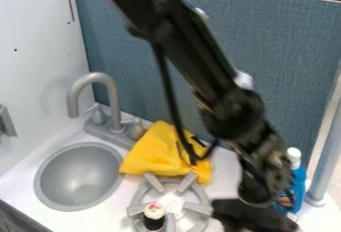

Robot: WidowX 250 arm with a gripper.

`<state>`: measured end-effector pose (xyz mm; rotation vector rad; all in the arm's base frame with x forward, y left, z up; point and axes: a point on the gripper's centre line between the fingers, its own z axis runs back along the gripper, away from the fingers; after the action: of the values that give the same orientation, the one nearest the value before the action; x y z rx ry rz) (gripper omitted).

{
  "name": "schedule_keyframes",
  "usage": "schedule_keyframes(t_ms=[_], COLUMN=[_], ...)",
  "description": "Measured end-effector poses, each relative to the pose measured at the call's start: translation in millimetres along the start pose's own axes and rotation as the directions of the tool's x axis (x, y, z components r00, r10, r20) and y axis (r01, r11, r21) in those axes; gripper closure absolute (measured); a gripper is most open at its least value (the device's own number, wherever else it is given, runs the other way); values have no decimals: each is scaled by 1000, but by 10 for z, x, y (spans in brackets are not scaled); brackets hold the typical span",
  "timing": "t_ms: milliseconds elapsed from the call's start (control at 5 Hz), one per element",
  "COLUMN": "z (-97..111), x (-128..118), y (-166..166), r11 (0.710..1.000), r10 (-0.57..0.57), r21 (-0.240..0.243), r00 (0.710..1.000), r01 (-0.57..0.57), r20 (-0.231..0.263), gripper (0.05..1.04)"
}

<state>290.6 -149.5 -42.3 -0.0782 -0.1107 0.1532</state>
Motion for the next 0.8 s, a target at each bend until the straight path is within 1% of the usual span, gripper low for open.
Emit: schedule_keyframes(t_ms=[200,400,600,800], z=[-180,-229,-203,-192], x=[44,150,228,267], y=[-342,-442,-397,-303], r11=[1000,999,994,986], r10=[26,40,82,108], r21=[14,29,67,116], r00=[1000,999,995,991], r01=[-26,-41,-85,-116], r20=[-9,11,50,74], gripper=[444,444,444,444])
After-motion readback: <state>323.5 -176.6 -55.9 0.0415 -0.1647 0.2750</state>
